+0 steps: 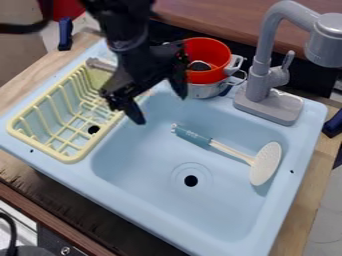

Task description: Moving the spoon to the yellow basket.

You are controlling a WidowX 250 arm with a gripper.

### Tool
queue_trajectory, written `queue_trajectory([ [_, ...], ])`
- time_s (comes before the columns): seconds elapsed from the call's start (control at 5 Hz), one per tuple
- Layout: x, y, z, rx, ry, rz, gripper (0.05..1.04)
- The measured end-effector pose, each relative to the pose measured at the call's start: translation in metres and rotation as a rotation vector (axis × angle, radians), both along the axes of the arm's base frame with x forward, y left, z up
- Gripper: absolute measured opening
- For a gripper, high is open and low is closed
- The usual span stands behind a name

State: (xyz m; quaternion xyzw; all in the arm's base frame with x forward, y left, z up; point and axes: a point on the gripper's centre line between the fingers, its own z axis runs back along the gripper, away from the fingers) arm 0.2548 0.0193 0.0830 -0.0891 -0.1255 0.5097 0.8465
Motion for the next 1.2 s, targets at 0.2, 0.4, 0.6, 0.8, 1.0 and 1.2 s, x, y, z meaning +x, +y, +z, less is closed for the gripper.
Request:
queue_trajectory([
  [0.2,0.0,-0.015,-0.013,0.01,0.041,-0.011,0.999],
  [0.4,0.002,-0.034,-0.023,0.04,0.051,-0.055,0.999],
  [0.6,0.003,-0.049,-0.037,0.076,0.072,-0.116,0.999],
  [0.8,0.012,-0.057,-0.039,0.067,0.061,-0.117,0.999],
  [1.0,0.029,-0.07,-0.038,0.016,0.028,-0.133,0.999],
  [1.2,0.037,-0.083,-0.036,-0.019,0.003,-0.175,1.0],
])
